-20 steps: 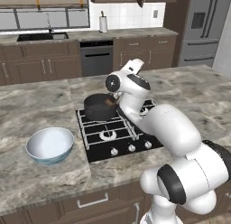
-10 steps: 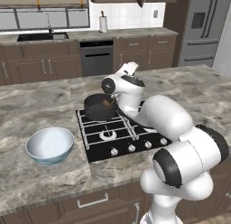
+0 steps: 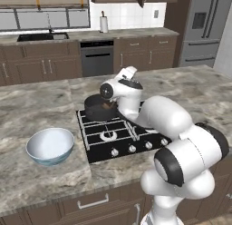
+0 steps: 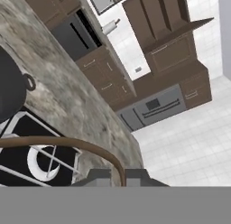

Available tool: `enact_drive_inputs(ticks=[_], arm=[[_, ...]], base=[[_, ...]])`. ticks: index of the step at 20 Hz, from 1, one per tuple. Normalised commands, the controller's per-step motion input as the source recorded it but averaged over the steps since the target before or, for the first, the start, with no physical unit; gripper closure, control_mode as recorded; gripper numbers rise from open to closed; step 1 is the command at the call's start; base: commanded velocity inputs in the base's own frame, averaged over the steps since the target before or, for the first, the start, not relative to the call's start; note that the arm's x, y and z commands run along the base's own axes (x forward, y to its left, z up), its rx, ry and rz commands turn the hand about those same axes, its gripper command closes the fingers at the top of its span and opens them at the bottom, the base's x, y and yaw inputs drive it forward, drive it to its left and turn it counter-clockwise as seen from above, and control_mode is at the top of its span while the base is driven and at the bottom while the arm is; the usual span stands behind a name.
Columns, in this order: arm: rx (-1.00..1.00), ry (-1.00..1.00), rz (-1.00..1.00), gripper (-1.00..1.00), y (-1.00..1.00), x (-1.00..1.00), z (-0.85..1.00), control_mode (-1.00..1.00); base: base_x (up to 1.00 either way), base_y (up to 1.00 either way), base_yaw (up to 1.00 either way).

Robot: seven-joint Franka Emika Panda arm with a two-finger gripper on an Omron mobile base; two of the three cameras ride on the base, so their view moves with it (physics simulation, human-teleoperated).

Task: Open the cabinet and move the ladle to the pot. Then close the cabinet.

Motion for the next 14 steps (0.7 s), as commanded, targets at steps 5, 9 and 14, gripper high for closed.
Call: enact_drive_inputs(ticks=[5, 9, 14], arm=[[0.0, 0.0, 0.0, 1.0, 0.08, 0.19, -0.07, -1.0], [0.0, 0.0, 0.0, 1.0, 0.13, 0.34, -0.07, -1.0], [0.0, -0.01, 0.0, 1.0, 0.13, 0.12, 0.0, -1.0]], base=[[0.0, 0.0, 0.0], [0.0, 0.0, 0.0], [0.0, 0.0, 0.0]])
